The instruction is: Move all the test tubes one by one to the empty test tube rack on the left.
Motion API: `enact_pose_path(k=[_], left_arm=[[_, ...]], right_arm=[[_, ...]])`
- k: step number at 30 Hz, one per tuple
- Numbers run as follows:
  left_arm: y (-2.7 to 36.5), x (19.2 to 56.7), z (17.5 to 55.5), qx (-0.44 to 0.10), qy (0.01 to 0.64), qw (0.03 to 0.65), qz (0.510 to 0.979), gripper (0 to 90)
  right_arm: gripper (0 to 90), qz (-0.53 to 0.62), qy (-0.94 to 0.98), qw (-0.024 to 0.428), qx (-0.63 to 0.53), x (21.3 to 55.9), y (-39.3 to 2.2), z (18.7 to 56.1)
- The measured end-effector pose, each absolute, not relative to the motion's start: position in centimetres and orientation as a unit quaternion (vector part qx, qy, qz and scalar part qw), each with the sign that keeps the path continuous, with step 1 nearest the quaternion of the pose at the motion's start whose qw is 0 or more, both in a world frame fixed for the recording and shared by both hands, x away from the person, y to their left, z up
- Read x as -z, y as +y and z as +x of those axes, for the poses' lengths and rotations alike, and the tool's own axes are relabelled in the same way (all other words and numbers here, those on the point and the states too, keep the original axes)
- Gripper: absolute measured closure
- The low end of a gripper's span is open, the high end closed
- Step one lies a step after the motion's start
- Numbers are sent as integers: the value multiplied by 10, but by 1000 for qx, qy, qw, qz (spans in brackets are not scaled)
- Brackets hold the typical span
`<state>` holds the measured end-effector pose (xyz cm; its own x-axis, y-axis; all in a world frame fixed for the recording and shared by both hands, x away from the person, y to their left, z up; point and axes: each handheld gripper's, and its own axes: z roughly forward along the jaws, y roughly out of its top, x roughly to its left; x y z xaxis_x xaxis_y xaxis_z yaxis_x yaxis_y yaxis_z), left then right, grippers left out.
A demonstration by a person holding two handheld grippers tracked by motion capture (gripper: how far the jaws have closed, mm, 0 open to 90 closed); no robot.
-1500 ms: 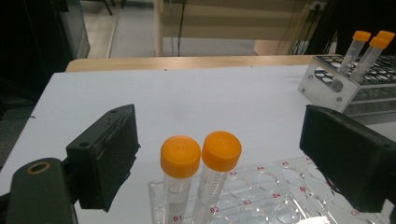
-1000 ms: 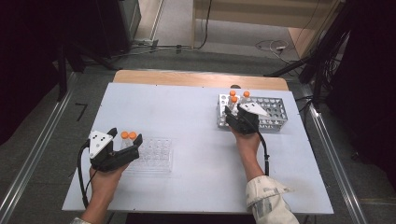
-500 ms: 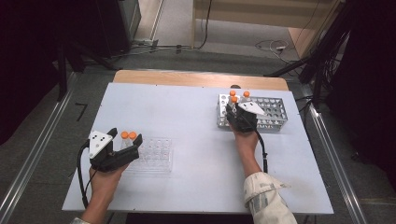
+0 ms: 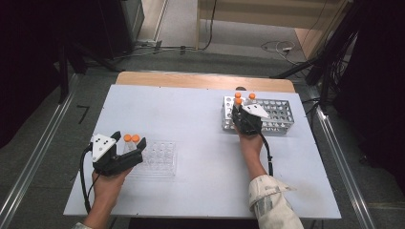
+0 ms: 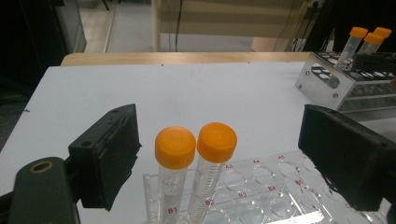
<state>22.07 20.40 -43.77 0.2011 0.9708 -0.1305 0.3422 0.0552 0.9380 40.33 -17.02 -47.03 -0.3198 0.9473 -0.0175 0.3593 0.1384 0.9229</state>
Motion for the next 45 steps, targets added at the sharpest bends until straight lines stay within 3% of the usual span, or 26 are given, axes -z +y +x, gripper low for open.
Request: enact_pose_path(k=[45], left_arm=[[202, 436, 219, -333, 536, 482, 608, 130]], right_arm=[[717, 447, 640, 360, -512, 425, -182, 374]])
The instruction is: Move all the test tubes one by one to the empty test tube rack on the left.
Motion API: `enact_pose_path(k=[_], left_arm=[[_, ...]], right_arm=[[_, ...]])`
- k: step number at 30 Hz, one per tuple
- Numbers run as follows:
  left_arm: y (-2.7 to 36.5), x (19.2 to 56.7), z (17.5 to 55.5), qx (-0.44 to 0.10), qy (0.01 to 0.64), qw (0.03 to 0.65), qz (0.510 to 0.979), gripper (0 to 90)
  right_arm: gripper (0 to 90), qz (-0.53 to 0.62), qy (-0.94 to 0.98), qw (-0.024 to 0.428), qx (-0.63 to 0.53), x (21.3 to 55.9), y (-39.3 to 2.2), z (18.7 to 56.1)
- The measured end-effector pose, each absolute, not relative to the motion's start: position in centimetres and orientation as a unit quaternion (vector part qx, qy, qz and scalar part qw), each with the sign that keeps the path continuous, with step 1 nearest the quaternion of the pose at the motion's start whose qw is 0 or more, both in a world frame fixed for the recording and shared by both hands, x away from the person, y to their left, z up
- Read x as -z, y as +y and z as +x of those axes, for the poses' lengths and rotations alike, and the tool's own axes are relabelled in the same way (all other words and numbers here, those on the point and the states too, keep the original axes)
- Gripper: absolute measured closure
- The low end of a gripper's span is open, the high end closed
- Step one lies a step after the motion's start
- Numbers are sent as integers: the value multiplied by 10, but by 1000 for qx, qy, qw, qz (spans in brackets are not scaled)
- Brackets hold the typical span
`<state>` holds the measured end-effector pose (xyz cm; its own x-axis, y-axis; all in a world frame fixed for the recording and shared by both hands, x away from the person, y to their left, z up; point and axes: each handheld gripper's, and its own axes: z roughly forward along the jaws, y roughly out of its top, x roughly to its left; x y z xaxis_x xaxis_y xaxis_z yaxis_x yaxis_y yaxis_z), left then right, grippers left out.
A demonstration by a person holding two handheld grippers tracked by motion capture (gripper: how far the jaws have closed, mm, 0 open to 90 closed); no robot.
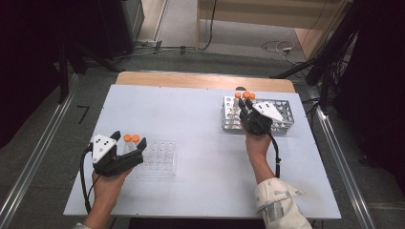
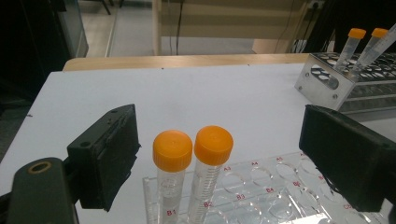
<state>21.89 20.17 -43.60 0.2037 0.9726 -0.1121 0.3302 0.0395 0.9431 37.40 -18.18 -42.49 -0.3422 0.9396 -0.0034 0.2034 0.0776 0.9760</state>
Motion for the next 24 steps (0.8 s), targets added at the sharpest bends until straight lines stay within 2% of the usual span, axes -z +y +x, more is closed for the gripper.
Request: enact_pose_path(k=[16, 24], left_arm=[[198, 434, 217, -335, 532, 483, 609, 130], [197, 433, 218, -337, 532, 484, 608, 130]], right_arm=[[717, 410, 669, 305, -539, 408, -174, 348], [717, 384, 700, 279, -533, 411, -162, 337]])
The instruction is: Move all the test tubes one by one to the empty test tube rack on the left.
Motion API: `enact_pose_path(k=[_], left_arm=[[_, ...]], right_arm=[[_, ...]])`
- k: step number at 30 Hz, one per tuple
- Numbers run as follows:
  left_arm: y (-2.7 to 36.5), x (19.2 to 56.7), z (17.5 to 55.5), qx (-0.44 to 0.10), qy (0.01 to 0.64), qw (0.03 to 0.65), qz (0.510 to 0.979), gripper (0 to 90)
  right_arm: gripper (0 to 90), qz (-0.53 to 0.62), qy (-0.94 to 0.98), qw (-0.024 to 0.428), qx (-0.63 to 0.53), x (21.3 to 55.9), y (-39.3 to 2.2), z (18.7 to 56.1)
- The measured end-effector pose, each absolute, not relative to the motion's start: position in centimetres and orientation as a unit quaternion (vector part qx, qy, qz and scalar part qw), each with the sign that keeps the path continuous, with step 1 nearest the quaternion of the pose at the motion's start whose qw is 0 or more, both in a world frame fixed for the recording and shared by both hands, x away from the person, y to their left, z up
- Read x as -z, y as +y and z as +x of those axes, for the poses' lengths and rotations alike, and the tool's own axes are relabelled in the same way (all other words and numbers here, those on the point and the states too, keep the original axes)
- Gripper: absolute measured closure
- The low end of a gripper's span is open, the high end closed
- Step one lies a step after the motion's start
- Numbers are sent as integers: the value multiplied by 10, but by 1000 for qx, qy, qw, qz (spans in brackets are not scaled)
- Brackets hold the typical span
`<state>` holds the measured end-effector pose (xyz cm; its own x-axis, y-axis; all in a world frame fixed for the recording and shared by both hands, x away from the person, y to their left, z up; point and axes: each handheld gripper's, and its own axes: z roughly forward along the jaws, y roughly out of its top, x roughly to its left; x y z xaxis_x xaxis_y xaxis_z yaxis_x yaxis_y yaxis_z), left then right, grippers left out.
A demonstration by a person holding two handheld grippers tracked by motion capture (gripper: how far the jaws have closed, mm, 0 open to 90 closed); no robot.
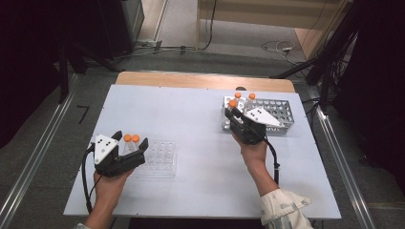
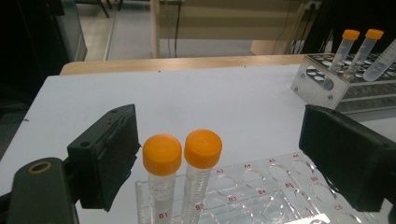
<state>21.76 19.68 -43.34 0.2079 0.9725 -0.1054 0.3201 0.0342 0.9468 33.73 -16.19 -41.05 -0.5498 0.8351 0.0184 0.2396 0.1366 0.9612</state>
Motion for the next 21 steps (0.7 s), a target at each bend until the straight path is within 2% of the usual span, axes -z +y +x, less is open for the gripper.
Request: enact_pose_path(k=[21], left_arm=[[191, 421, 217, -333, 525, 497, 605, 134]], right_arm=[[717, 316, 743, 227, -545, 404, -116, 312]])
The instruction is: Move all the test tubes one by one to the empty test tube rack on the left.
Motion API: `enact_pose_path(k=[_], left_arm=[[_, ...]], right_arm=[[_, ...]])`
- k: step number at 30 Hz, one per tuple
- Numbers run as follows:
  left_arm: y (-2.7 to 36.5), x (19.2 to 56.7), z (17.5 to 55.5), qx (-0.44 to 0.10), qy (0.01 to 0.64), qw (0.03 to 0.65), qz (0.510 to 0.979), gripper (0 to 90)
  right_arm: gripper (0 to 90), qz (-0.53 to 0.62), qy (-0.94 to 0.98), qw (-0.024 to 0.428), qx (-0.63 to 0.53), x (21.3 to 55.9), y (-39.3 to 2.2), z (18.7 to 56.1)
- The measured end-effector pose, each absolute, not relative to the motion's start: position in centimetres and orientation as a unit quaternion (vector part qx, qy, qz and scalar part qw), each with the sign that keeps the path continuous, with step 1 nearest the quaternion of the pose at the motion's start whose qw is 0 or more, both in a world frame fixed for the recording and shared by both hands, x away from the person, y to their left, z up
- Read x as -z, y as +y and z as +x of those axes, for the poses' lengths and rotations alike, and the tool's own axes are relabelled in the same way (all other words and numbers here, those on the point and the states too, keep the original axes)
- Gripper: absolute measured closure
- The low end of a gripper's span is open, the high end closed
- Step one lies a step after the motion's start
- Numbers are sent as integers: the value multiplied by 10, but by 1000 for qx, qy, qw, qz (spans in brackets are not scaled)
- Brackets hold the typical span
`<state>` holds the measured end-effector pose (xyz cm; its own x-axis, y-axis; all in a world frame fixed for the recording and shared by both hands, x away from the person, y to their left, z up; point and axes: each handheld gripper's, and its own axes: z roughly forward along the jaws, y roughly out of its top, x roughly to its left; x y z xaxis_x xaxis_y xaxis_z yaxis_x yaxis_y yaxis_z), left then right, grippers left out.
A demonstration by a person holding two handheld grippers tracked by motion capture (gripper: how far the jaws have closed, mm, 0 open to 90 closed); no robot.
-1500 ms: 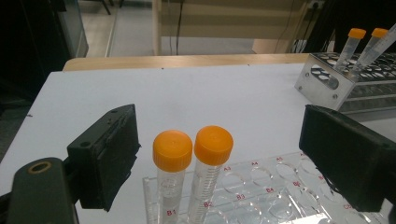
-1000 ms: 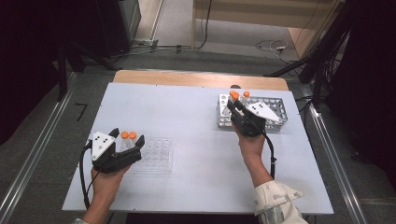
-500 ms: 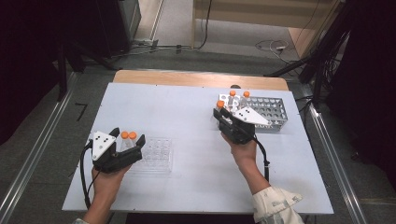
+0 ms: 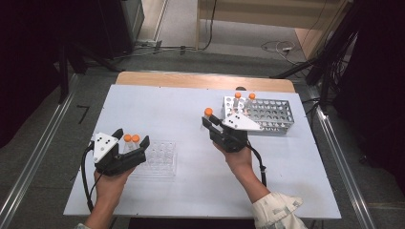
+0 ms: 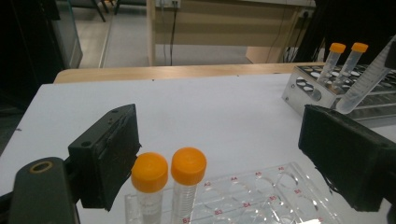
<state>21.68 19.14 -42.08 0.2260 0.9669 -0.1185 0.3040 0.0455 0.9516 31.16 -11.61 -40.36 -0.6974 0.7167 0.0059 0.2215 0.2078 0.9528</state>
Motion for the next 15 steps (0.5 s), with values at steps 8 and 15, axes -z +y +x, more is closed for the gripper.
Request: enact_pose_path(k=[8, 15], left_arm=[[183, 417, 219, -330, 517, 500, 612, 136], [180, 408, 220, -331, 512, 507, 610, 144]], right_arm=[[717, 299, 755, 207, -545, 403, -100, 305], [717, 281, 767, 189, -545, 403, -85, 300]])
